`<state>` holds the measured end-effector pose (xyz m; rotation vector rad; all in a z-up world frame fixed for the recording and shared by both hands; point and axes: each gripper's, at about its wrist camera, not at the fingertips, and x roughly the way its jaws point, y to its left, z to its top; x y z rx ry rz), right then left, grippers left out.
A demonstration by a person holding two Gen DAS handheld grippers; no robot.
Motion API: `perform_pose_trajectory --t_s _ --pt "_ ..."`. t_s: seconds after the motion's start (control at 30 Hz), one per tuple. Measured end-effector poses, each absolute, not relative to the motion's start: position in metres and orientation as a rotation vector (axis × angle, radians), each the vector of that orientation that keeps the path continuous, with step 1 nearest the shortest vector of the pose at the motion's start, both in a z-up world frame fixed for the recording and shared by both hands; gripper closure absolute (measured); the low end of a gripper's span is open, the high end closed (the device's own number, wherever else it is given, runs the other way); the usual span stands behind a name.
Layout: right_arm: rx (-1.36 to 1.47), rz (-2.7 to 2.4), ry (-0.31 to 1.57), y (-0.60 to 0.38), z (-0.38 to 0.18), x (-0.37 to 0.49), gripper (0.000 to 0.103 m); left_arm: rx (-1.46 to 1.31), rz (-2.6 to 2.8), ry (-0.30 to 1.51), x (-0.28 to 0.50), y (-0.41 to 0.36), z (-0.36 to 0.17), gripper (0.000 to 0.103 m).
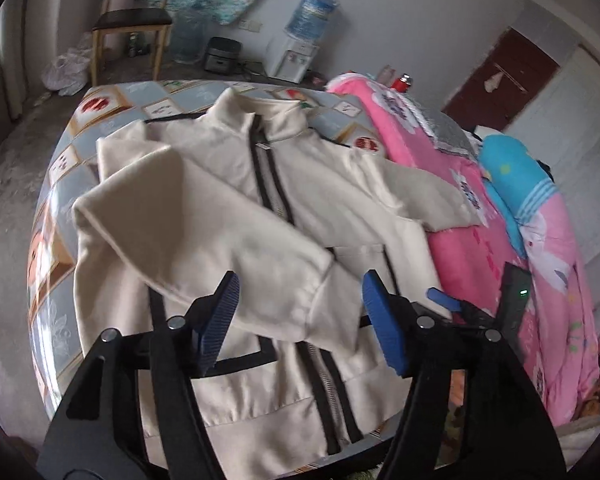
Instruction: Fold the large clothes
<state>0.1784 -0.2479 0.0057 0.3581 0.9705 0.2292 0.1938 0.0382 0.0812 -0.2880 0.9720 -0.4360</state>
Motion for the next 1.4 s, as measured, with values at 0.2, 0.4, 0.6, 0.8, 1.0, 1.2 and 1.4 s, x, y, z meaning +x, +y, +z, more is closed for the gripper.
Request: perform_pose_trajectory --t_s 0.2,0.4,0.6,0.8,1.0,1.2,1.4 --pt "0.611 0.471 1.072 -0.231 -0.008 0.203 0.018 -0.193 -0.075 1.071 0.196 0.071 0.003 0.040" --pt "0.815 0.430 1.228 -0.215 -0.050 0.208 0.040 -0.109 0.029 1.111 0.194 0.083 -0.030 0.032" --pt "0.832 0.352 1.239 -0.213 -0.060 0.204 0.056 -0.069 0.001 1.077 0.190 0.080 -0.036 0.019" --pt "0.769 0.322 1.245 -0.202 -0.056 0.213 0.075 -0.069 -0.012 1.049 0.187 0.078 -0.043 0.009" --pt "0.612 0.297 1.204 -0.187 -0.037 0.225 0.094 -0.054 -0.032 0.991 0.180 0.077 -0.045 0.008" --pt "0.558 0.483 0.955 -0.171 0.074 0.287 0.096 -0.144 -0.047 0.997 0.181 0.088 -0.040 0.007" --pt "0.498 0.488 0.709 -0.204 0.160 0.305 0.096 -0.212 -0.074 1.023 0.183 0.098 -0.037 0.007"
